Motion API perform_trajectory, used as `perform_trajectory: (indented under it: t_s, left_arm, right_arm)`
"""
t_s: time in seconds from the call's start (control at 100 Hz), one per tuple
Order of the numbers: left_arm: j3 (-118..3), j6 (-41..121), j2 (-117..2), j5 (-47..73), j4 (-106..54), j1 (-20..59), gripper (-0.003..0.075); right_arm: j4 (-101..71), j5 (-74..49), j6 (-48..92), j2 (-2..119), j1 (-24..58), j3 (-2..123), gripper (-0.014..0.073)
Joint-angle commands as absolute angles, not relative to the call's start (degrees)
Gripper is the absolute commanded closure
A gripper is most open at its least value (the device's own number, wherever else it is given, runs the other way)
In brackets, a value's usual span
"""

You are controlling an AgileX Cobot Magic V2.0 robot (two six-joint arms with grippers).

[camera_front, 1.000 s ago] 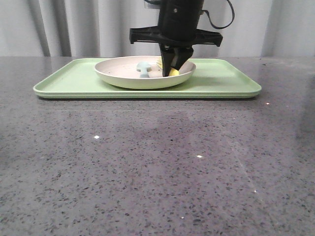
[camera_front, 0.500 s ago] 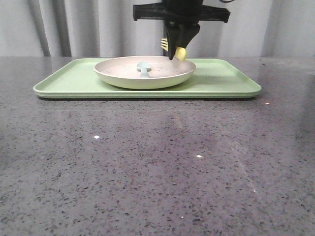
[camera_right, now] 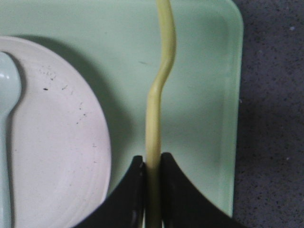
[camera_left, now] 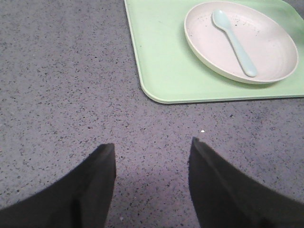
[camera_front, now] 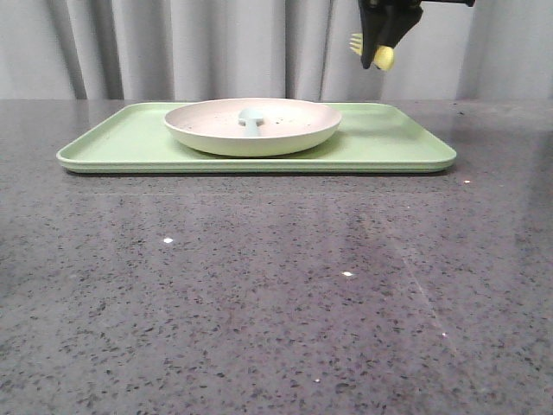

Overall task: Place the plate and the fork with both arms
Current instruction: 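Move the fork beside the plate and release it onto the tray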

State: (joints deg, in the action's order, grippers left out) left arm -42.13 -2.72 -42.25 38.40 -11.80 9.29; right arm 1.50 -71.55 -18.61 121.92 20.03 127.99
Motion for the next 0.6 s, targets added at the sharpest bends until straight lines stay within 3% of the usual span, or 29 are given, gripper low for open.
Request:
perform_trajectory:
  t_s: [0.0,0.59]
  left_arm:
    - [-43.7,-3.3,-42.0,34.8,-12.6,9.1,0.0365]
    - [-43.7,-3.3,-42.0,34.5,-12.6,9.1,0.0365]
  right_arm:
    - [1.3,-77.2,-17.7,117.9,18.9,128.5,0.059]
    - [-12.0,-77.1,-12.5,122.9,15.1,123.1,0.0587]
